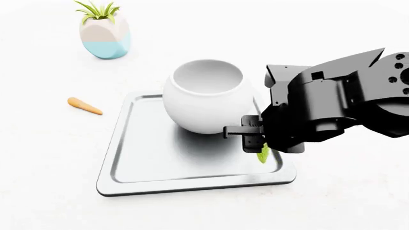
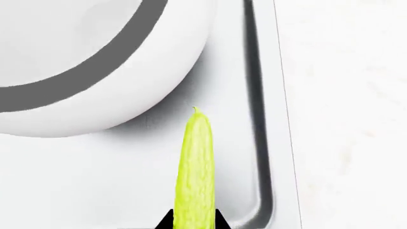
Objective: Place the two vegetables and bowl onto the tray for setting up a vegetable dip station.
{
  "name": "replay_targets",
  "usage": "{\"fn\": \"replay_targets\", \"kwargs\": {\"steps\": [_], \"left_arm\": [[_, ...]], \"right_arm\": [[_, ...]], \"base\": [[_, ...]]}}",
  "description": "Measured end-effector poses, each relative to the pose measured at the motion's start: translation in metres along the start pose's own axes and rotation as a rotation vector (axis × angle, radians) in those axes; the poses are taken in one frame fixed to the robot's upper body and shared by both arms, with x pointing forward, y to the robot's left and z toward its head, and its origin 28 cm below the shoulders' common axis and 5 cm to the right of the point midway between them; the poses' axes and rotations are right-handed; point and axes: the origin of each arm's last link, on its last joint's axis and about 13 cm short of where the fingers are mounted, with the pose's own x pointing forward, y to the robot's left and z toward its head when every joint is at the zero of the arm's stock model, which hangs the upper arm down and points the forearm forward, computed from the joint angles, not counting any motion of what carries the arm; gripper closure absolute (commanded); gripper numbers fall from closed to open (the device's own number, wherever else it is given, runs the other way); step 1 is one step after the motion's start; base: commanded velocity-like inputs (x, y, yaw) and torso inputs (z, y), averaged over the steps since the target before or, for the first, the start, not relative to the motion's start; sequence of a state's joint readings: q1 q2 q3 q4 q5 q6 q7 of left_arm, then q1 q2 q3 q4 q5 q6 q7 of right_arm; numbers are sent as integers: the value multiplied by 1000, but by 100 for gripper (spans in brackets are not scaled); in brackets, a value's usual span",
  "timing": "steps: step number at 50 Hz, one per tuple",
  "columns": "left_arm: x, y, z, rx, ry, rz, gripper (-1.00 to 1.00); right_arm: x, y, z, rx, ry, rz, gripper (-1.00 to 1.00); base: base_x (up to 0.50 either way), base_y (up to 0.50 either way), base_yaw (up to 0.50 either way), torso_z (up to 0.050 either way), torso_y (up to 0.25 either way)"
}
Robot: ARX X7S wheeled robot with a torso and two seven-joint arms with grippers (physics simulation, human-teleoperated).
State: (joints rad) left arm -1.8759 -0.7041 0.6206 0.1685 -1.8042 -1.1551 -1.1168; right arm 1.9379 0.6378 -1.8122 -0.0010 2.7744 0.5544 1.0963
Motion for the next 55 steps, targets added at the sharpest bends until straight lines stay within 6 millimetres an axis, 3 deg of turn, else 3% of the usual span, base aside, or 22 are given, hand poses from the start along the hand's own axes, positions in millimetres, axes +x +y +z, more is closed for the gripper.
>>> {"fn": "replay_targets", "kwargs": {"steps": [47, 48, 55], "left_arm": [[-2, 1, 2, 5, -6, 7, -100], [-2, 1, 2, 5, -6, 7, -100], [-3, 1, 3, 6, -6, 7, -100]], "right_arm": [[32, 2, 2, -41, 61, 24, 100], [32, 2, 2, -41, 61, 25, -100], [28, 0, 2, -44, 54, 27, -100]], "base": [[0, 0, 0, 0, 0], [0, 0, 0, 0, 0], [0, 0, 0, 0, 0]]}}
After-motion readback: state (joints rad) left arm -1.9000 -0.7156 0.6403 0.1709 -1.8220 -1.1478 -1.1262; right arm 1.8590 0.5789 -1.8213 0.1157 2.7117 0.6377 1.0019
